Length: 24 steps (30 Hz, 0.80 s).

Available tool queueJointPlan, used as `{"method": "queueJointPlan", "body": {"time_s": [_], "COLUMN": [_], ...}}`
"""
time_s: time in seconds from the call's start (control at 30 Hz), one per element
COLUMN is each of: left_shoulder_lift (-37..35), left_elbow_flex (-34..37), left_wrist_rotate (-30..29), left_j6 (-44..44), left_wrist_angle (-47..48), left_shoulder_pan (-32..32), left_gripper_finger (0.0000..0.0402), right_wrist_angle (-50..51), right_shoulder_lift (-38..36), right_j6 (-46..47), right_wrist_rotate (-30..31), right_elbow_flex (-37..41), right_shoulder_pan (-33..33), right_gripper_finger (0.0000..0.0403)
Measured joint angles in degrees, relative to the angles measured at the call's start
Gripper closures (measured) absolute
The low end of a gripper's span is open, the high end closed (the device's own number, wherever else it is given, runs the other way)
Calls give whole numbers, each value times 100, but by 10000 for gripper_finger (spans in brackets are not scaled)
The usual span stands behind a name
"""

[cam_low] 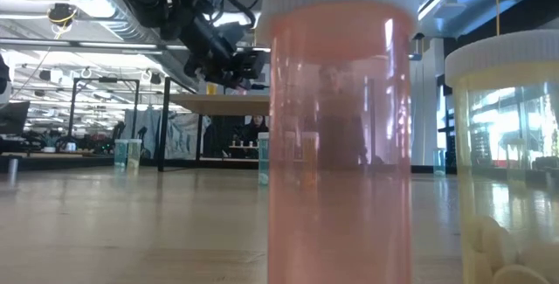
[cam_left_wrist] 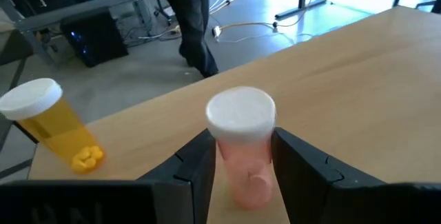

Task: Pick and place medicine bottles onto shelf by color
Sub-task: Put the top right pink pill bottle on the shelf

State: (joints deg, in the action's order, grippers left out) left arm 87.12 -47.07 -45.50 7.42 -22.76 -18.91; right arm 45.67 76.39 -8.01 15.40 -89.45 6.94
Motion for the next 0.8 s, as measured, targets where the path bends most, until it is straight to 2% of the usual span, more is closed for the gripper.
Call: {"method": "queueJointPlan", "body": {"time_s": [0.8], "left_shoulder_lift": [-1], "left_elbow_flex": [0], "left_wrist_rotate": [-5], "left_j6": [-44], "left_wrist_angle": [24], "left_shoulder_pan": [-20], "left_gripper_finger": [269], "right_wrist_angle": [0], "right_shoulder_lift": [1], "right_j6": [2], "right_wrist_rotate": [0], "right_elbow_flex": [0], "right_shoulder_pan": [2], "right_gripper_finger": [205]}}
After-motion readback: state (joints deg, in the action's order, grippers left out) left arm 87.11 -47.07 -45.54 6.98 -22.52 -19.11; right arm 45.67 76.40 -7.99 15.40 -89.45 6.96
